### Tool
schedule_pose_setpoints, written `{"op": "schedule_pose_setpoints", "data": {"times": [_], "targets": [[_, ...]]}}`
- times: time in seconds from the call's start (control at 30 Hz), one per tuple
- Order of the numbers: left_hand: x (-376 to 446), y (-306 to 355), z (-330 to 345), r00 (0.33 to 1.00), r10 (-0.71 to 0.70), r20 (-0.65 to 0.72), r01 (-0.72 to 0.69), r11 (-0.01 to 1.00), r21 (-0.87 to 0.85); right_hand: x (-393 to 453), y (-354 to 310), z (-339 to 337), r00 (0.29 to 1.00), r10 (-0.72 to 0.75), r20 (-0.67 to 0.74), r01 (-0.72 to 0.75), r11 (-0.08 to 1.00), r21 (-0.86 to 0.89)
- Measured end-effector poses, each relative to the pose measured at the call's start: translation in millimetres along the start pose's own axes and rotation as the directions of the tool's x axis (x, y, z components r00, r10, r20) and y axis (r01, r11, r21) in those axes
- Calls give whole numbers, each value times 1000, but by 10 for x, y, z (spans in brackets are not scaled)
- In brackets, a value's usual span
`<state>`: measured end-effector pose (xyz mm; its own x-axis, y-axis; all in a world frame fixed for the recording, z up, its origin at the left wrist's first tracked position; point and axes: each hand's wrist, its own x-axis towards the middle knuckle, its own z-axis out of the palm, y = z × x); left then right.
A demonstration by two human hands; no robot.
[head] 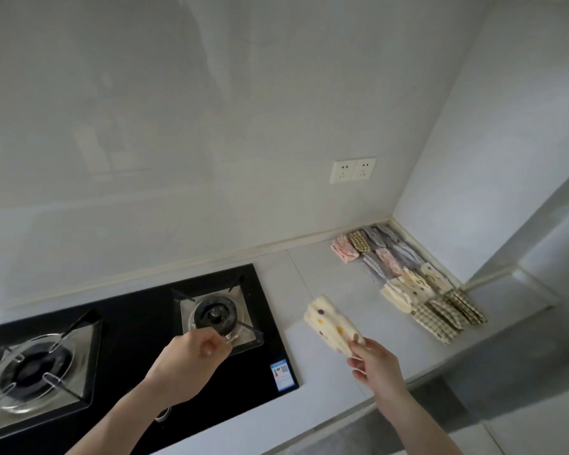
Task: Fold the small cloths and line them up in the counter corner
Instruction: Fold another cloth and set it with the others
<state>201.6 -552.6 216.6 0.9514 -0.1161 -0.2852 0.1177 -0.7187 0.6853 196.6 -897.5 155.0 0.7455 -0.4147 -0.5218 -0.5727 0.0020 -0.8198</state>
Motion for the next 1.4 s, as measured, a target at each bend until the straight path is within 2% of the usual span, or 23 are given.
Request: {"op": "schedule_pose_setpoints", "data": {"times": [0.13,0.33,0.5,0.63,0.8,0.93,1.07,1.23,1.4], "targets": [[63,-69,59,999,-14,36,11,998,58,461,87,-76,994,110,-25,-107,989,98],[410,91,129,995,-98,-15,99,993,68,1410,-34,-196,971,235,-32,-223,951,212],[780,418,356,990,-121,-69,124,992,41,2334,-141,-371,969,244,-35,-239,964,120],[922,520,573,986,-157,-55,158,987,18,2885,-172,-447,976,217,-21,-218,976,-9],[961,531,790,974,-206,-95,203,978,-40,3260,-273,-343,976,198,86,-199,980,7],[938,604,894,944,-234,-234,214,971,-107,3450,-364,-331,967,237,95,-237,971,-3],[893,612,985,923,-271,-274,243,961,-132,3633,-416,-287,967,235,94,-234,972,-22],[786,566,935,893,-318,-319,283,947,-151,3881,-433,-186,957,282,65,-286,956,66],[688,566,961,868,-373,-328,334,927,-171,3573,-455,-83,929,354,108,-370,883,289]]}}
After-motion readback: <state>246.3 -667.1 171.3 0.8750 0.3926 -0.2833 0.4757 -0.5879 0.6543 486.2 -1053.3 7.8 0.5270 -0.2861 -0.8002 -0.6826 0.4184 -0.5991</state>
